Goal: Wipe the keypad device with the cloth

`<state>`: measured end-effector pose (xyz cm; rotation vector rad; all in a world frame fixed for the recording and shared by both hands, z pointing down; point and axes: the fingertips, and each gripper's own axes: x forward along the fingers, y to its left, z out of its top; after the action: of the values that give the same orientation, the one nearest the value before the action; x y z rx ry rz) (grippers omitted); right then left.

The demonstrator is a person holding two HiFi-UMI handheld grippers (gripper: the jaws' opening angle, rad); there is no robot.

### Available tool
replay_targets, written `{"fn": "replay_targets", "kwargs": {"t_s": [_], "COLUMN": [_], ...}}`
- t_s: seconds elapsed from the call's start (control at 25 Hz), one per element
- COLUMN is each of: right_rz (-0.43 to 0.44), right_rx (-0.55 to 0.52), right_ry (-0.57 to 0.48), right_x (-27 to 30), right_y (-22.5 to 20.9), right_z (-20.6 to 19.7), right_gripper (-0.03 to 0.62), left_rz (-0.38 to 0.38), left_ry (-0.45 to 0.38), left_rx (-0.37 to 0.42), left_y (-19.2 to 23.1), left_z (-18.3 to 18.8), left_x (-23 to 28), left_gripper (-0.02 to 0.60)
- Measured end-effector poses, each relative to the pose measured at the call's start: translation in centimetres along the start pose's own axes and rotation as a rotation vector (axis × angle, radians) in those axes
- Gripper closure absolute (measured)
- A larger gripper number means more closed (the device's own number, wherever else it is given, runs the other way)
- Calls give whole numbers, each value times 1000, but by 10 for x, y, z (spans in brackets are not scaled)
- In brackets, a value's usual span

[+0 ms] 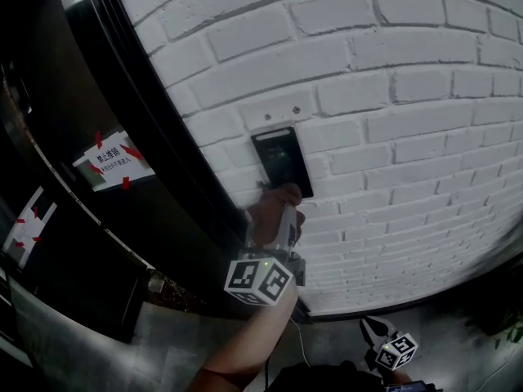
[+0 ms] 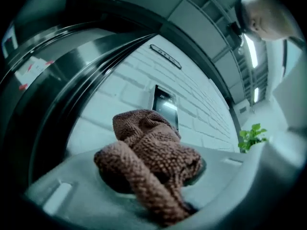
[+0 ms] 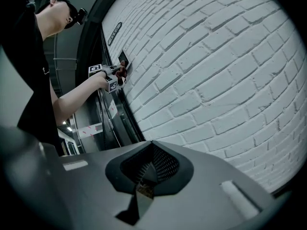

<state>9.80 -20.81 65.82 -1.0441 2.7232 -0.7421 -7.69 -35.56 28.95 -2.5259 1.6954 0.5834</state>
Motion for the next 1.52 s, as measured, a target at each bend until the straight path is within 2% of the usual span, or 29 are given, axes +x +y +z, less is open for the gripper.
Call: {"fn": "replay_targets", "kwargs": {"t_s": [0.16, 0.28, 0.36, 0.44, 0.56, 0.64, 0.76, 0.96, 1.12, 1.32, 1.52], "right_rz": [45, 78, 88, 93, 104, 109, 135, 182, 190, 204, 230], "right_rx": [-6, -28, -28, -20, -19, -24, -26, -63, -87, -109, -156], "right_ry": [48, 62, 68, 79, 80, 83, 112, 182, 208, 258, 251], "right_x": [3, 2, -2, -5, -7, -7, -8, -10, -13, -38, -71], "right_y": [7, 11, 11, 10, 14, 19, 35, 63, 107, 163, 211], "right_z": [-10, -11, -13, -16, -19, -24, -36, -59, -77, -107, -134], "right_gripper": [594, 594, 594, 594, 594, 594, 594, 594, 594, 594, 594], "left_rz": [-93, -163, -222, -263, -305, -325, -362, -417, -422, -460, -434], "left_ry": [49, 44, 53, 82, 125, 169, 247, 325, 409, 501, 569], "left_rx": [-204, -287, -258, -171, -59, -29, -28, -69, -130, -157, -212], "left_y": [-27, -50, -67, -83, -101, -107, -111, -119, -112, -126, -130], "left_z": [-39, -41, -35, -34, -42, -56, -84, -125, -153, -178, -200], "left_x": [5, 20, 29, 29, 13, -6, -45, -132, -225, -336, -427], "left_gripper": [456, 456, 456, 456, 456, 456, 456, 456, 456, 456, 456]}}
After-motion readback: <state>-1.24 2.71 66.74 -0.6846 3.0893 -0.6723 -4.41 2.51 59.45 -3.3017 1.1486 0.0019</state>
